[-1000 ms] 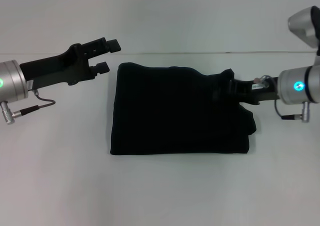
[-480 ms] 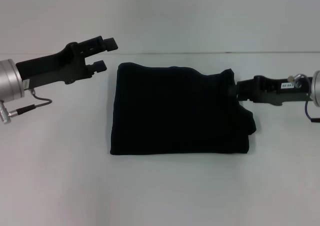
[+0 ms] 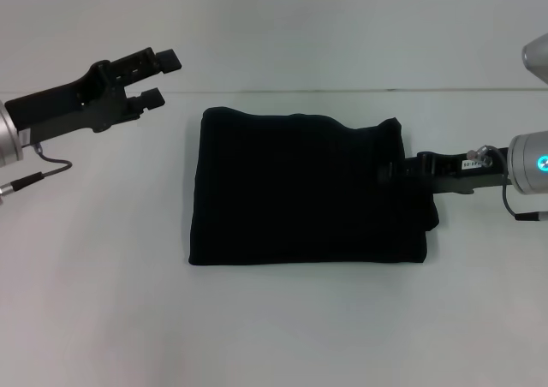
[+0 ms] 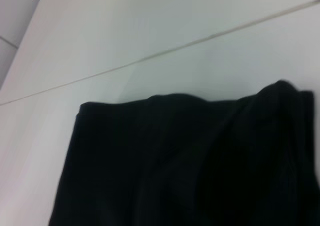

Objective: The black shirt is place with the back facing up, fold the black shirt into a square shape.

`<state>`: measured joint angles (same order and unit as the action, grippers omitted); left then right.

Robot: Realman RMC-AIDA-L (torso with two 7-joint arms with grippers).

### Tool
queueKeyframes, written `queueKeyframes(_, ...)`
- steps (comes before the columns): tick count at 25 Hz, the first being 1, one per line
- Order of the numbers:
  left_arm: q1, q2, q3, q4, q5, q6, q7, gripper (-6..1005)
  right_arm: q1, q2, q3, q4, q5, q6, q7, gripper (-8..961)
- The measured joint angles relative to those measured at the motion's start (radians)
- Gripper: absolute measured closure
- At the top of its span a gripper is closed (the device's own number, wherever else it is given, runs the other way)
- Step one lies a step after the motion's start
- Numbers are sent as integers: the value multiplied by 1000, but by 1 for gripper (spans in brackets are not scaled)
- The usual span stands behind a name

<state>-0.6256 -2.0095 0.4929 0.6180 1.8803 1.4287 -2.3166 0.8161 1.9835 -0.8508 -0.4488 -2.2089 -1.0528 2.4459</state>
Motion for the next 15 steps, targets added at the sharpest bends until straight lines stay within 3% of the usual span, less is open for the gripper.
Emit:
queueKeyframes(1,0,0,-2,0,-2,0,4,111,0,0,-3,0,0,7,-1,515)
queueKeyframes(6,-10,0,-4,-1,-5,-5,9,111,9,9,-27,4,0,25,-17,300)
queueKeyframes(15,-14,7,-16,-1,-16,-10,10,111,34,14,-29,2,7,62,-11,229)
